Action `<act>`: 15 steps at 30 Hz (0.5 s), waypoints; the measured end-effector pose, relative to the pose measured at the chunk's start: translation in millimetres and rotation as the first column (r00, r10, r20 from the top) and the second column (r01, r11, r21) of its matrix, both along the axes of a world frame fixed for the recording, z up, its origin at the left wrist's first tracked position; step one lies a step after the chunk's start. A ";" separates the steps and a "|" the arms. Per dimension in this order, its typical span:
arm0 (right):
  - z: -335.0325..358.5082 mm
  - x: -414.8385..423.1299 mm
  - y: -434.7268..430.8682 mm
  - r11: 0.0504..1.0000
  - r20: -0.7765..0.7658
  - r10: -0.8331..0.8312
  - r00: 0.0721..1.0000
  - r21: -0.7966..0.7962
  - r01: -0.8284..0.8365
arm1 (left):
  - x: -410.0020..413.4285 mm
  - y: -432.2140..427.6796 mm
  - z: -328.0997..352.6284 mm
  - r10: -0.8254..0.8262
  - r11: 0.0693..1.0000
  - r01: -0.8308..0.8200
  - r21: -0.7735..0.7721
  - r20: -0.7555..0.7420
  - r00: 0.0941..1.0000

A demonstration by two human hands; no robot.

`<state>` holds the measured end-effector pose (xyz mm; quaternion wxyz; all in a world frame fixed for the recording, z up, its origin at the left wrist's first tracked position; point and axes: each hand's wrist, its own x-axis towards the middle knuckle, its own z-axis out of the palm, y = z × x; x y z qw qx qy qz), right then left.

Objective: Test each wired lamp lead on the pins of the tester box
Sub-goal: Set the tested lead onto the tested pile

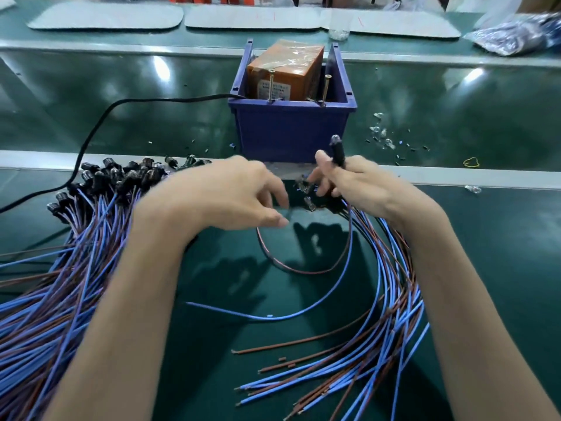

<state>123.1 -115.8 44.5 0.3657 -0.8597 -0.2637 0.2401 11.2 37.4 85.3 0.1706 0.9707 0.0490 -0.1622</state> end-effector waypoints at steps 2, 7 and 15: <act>-0.8 4.2 -3.0 0.995 0.068 -0.096 0.993 0.015 0.096 | 7.0 -14.8 -11.6 -0.085 0.996 0.086 0.012 -0.078 0.993; -1.7 13.7 -9.2 0.963 0.073 -0.232 0.970 0.159 0.218 | 14.3 -46.6 -35.9 -0.177 0.977 0.197 0.081 -0.203 0.963; -2.5 22.2 -19.2 0.897 -0.120 -0.277 0.953 0.323 0.301 | 13.4 -54.6 -33.7 -0.218 0.968 0.238 0.085 -0.192 0.957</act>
